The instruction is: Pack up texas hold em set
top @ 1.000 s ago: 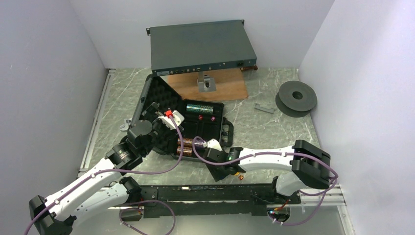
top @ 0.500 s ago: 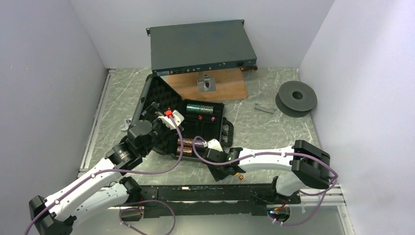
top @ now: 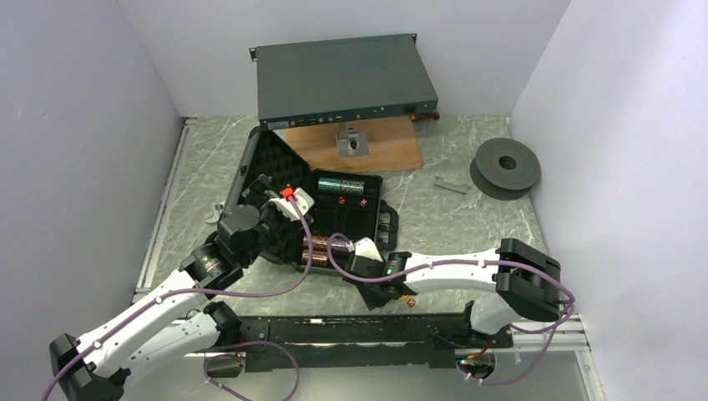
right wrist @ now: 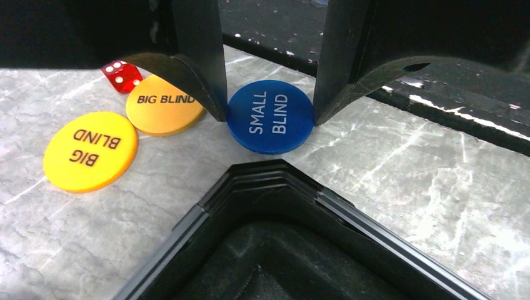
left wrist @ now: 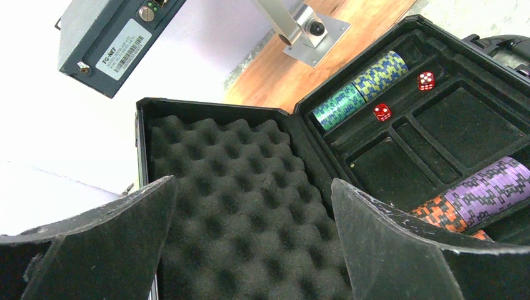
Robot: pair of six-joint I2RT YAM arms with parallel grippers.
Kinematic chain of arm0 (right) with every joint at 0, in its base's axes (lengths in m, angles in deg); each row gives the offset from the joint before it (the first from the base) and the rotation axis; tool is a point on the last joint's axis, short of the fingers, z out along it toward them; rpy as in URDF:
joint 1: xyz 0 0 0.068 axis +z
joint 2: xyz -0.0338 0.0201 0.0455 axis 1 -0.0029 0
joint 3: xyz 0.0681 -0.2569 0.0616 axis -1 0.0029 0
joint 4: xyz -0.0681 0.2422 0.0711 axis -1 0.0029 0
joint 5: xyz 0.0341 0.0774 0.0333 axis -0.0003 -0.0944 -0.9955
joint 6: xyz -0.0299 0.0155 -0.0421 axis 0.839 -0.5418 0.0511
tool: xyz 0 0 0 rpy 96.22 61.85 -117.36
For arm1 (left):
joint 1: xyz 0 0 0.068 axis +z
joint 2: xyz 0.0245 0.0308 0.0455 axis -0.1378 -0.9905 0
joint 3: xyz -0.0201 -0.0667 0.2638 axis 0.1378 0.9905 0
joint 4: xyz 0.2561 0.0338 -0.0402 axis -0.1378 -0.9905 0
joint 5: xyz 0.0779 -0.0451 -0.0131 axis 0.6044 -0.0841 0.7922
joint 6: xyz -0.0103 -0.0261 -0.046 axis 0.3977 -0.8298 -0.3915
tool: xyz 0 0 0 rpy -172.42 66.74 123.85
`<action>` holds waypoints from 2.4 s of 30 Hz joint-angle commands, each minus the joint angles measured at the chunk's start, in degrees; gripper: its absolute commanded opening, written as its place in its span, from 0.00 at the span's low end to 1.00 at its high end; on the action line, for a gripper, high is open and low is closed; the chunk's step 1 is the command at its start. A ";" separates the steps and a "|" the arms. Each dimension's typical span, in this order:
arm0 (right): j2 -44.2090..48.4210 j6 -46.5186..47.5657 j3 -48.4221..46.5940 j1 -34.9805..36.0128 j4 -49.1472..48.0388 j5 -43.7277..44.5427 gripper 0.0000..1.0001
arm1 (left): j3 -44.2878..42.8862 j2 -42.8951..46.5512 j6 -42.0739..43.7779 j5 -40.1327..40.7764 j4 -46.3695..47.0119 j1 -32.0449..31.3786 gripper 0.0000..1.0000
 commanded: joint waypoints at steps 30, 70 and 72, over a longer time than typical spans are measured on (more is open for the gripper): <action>10.13 -2.58 -5.21 0.31 13.54 9.80 0.31 | -0.59 0.84 1.61 -1.74 1.94 0.27 1.00; -0.04 18.45 -24.71 -17.01 -0.63 3.88 0.30 | -0.27 0.86 2.41 -0.47 2.41 0.28 1.00; -1.19 18.98 -25.23 -18.00 -1.77 3.13 0.29 | -0.26 0.76 2.47 -0.44 2.46 0.28 1.00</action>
